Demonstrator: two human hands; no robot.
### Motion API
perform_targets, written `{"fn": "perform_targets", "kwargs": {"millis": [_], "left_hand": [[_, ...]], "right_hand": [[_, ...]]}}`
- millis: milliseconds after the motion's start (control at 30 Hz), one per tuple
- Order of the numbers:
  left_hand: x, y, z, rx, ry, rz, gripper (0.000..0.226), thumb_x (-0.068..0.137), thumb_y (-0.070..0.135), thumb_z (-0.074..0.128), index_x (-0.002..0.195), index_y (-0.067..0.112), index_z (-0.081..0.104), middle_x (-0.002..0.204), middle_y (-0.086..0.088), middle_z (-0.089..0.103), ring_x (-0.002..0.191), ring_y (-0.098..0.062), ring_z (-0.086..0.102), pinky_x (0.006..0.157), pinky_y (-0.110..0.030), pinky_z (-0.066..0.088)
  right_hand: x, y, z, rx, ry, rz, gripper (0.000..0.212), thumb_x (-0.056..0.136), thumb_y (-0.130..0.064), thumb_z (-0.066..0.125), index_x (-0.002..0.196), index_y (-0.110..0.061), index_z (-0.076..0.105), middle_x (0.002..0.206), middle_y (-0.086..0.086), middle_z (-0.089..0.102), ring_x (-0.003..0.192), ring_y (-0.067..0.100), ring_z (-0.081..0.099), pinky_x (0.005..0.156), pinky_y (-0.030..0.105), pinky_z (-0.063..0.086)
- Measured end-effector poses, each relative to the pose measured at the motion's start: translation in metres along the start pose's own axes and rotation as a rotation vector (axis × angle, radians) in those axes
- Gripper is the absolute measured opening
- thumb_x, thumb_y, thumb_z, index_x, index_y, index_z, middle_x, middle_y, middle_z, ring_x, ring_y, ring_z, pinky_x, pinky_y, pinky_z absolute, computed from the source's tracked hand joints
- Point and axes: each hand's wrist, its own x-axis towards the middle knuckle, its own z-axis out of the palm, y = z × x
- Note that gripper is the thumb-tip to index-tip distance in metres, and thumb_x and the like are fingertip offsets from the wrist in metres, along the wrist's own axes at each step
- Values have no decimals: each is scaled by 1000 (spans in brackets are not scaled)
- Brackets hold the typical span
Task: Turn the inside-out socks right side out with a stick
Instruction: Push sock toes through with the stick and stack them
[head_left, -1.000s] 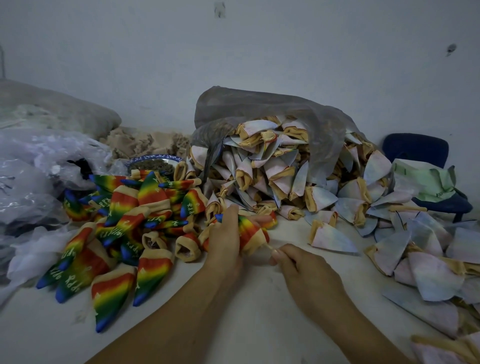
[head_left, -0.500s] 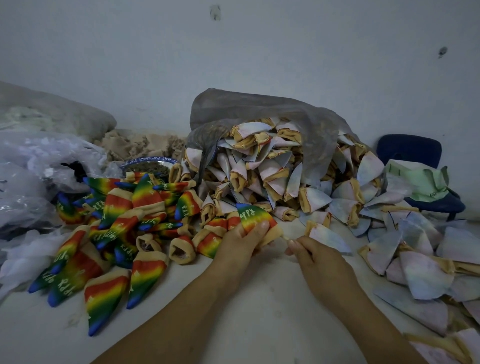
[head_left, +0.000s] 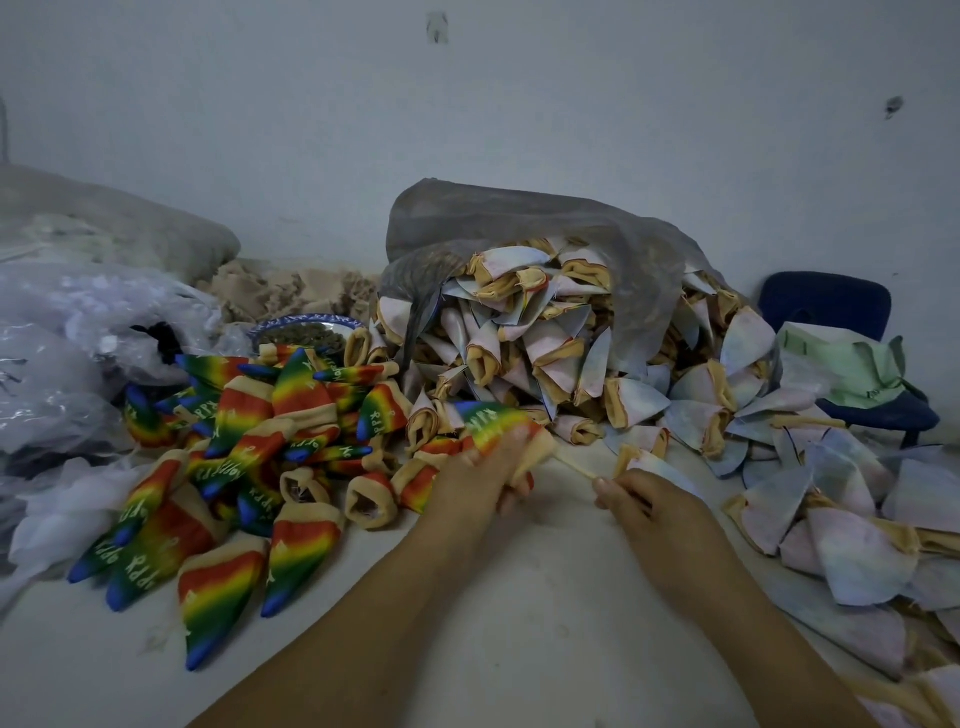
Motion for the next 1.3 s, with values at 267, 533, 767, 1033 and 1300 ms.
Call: {"fn": "perform_targets", "kwargs": {"millis": [267,533,767,1033,1300], "left_hand": [[12,12,-21,-442,107,61,63,80,77,39,113,27,60,117,-1,71,94,-7,70,74,-21,53],[19,-8,-29,753,354,302,45,105,23,37,150,24,39,164,4,17,150,-12,7,122,-36,12],[20,-7,-28,934,306,74,48,104,23,34,152,21,35,164,-2,15,147,-25,14,118,-43,19],[18,-2,-28,595,496,297,37,106,16,34,137,6,52,150,-1,35,137,-13,33,107,-18,25],[0,1,-1,350,318,588,30,104,10,40,125,11,62,125,10,52,115,12,44,95,-7,37]], "right_hand": [[3,12,2,-257,58,11,28,101,-25,38,97,-13,63,85,0,55,74,13,53,64,27,38],[-6,-1,8,-285,-132,-108,25,98,-32,43,98,-23,66,88,-1,53,76,12,54,66,28,44],[-2,5,-2,-211,29,-20,20,95,-24,49,86,-17,65,81,-2,57,71,13,55,56,18,36],[-4,3,9,-310,-62,-70,28,100,-32,39,109,-23,64,98,-1,57,83,13,57,71,28,47],[2,-1,1,85,139,80,17,94,-27,50,80,-25,59,68,3,57,61,12,52,54,25,38]]}}
